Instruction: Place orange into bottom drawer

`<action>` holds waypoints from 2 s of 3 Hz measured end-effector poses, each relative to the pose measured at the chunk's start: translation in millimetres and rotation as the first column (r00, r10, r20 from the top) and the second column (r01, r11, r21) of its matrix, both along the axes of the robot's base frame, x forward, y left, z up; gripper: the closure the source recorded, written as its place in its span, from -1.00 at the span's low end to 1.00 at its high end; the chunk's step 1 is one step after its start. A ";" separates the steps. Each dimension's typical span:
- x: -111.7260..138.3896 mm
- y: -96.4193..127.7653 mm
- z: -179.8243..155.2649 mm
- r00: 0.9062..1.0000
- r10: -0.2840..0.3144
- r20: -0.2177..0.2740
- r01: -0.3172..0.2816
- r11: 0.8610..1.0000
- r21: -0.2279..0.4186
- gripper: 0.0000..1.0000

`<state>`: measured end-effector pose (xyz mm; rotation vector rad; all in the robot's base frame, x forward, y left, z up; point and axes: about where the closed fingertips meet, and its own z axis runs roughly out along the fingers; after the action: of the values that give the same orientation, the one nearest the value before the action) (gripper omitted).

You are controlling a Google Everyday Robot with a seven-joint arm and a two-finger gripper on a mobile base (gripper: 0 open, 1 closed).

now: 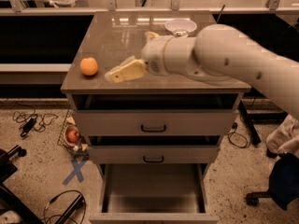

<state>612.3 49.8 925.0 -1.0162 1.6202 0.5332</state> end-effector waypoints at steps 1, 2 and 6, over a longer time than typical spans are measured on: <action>40.7 28.5 -18.1 1.000 -0.009 0.004 0.008 1.000 0.021 -1.00; 71.8 58.1 -34.4 1.000 0.011 -0.001 -0.011 0.998 0.065 -1.00; 99.8 147.5 -105.8 0.979 0.157 -0.129 -0.135 0.978 0.161 -0.19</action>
Offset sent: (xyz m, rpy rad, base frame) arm 0.1162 0.0929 -0.0619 0.1344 0.0200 0.0354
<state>712.2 197.3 819.2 -1.0072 1.6082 0.8316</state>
